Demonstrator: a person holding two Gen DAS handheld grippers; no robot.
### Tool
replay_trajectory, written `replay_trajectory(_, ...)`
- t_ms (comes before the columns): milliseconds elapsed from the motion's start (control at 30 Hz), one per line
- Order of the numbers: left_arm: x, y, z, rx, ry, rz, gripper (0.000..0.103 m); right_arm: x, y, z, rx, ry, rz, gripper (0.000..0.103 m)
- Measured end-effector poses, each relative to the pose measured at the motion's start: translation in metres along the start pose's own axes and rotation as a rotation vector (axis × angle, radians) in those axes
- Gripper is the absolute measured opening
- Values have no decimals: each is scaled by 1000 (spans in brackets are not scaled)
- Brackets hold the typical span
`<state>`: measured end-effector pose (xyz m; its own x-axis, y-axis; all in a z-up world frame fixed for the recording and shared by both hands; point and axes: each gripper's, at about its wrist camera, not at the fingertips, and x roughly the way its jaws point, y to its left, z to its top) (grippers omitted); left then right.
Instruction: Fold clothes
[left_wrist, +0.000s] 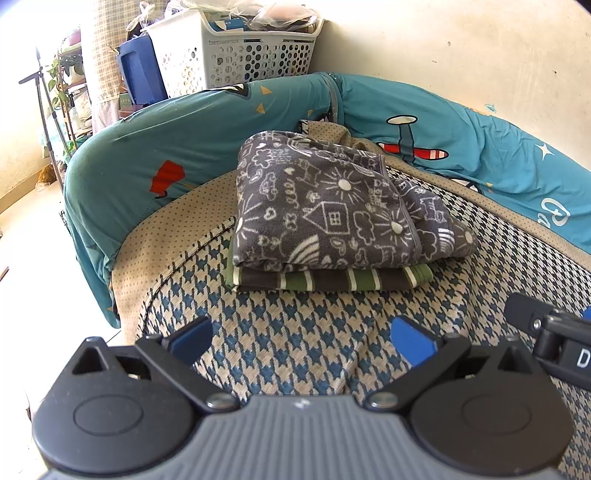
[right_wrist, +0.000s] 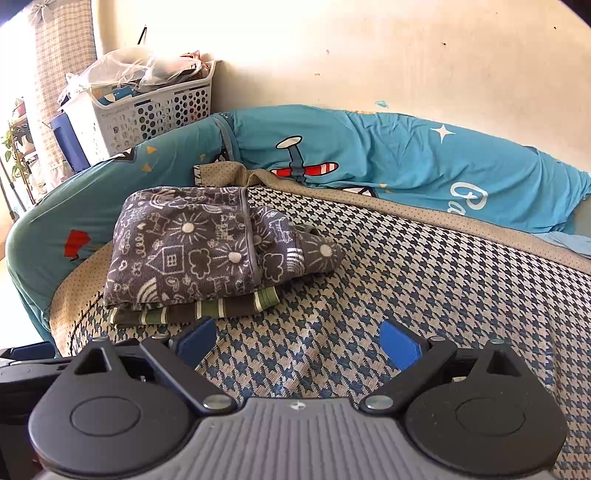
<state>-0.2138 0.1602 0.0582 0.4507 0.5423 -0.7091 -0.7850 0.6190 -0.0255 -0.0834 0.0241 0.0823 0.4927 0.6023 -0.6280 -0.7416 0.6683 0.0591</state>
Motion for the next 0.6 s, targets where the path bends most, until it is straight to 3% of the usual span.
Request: replay_trajectory(600, 0, 0, 0, 0, 0, 5, 103, -1, 1, 0, -8, -3, 1, 96)
